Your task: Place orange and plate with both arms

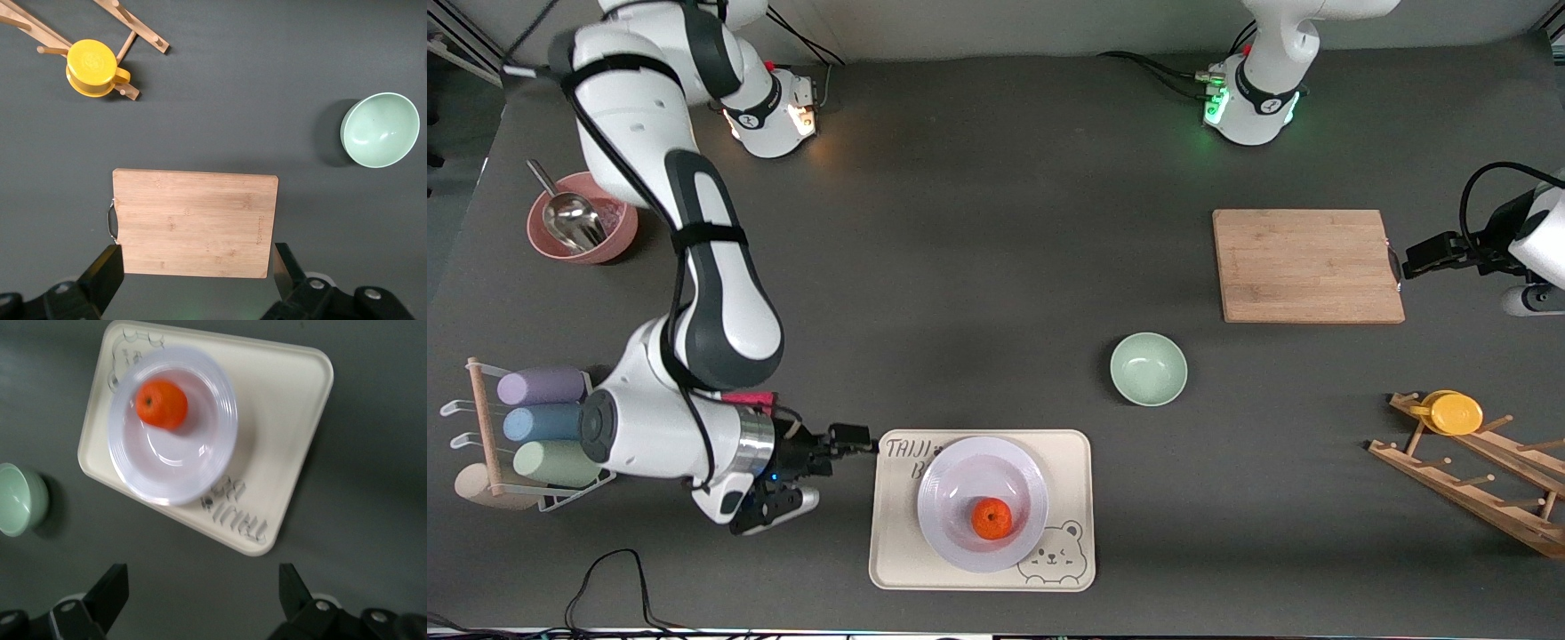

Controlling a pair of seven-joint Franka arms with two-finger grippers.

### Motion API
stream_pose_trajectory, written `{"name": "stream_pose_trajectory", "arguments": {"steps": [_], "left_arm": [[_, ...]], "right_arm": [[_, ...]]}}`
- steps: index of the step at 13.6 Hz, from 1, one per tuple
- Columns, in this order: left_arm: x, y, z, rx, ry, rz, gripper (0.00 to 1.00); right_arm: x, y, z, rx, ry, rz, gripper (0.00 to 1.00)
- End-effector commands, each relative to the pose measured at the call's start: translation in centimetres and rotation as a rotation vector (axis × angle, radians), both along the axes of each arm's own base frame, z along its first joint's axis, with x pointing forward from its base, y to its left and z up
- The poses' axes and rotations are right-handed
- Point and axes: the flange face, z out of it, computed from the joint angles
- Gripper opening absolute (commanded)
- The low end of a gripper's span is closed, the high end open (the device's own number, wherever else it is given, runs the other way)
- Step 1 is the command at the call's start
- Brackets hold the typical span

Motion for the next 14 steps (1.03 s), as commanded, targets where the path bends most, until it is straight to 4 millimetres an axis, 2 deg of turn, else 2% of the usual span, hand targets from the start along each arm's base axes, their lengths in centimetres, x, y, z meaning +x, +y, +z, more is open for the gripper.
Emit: {"name": "stream_pose_trajectory", "arguments": {"steps": [1,6,8,11,14], "left_arm": [[-0.6,0.0,0.5,0.004,-0.012,-0.02,1.0],[-0.7,0.2,1.2,-0.006,-0.017,-0.108,1.0],[-0.7,0.2,1.3,-0.005,-0.021,-0.108,1.0],[-0.6,0.3,1.3,-0.006,-0.023,-0.107,1.0],[-0.6,0.3,1.2,-0.004,-0.023,-0.108,1.0]], "right_arm": [[-6.7,-2.0,3.8,-0.143,0.025,0.014,1.0],[-12.6,-7.4,9.4,-0.266,-0.005,0.009,1.0],[-14.6,-8.5,11.9,-0.28,0.046,0.006,1.0],[-15.3,-10.1,17.7,-0.373,0.076,-0.019,1.0],[-16.7,-11.3,21.3,-0.405,0.109,-0.032,1.0]]}}
